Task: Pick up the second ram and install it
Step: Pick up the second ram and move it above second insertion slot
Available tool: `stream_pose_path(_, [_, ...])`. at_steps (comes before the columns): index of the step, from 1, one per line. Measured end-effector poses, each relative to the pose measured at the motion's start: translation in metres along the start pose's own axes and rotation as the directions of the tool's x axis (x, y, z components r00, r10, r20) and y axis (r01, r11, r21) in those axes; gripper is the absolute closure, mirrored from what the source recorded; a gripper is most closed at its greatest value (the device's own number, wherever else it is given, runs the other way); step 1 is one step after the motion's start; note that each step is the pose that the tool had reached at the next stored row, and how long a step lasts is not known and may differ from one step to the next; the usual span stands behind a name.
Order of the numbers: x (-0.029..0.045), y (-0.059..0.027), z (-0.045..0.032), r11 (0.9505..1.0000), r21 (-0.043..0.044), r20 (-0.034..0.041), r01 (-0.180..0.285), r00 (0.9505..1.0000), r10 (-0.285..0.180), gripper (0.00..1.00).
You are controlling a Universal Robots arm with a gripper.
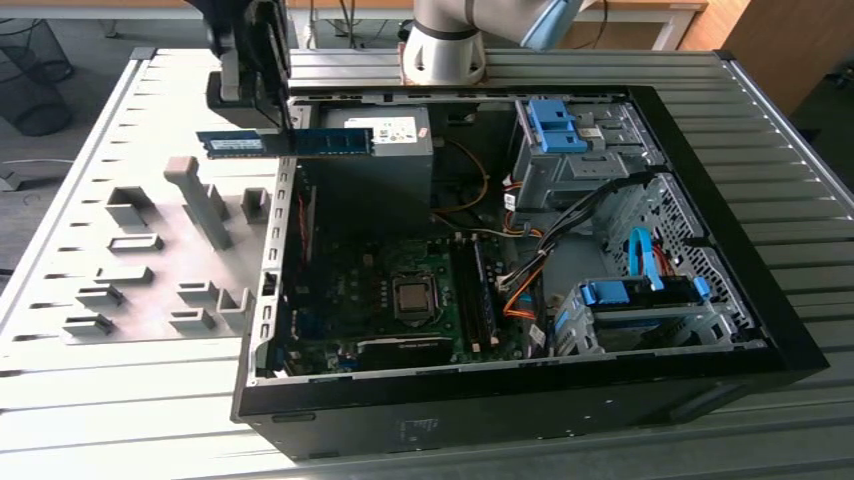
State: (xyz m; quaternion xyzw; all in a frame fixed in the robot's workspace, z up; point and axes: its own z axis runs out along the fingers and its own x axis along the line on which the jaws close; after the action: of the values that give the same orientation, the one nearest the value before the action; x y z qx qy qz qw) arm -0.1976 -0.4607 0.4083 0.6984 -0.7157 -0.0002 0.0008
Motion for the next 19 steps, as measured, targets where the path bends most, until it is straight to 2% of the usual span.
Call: stream_pose_path(19, [-0.0008, -0.0342, 0.0000, 1.0000, 0.0000, 0.0000, 0.000, 1.0000, 0.000, 0.86])
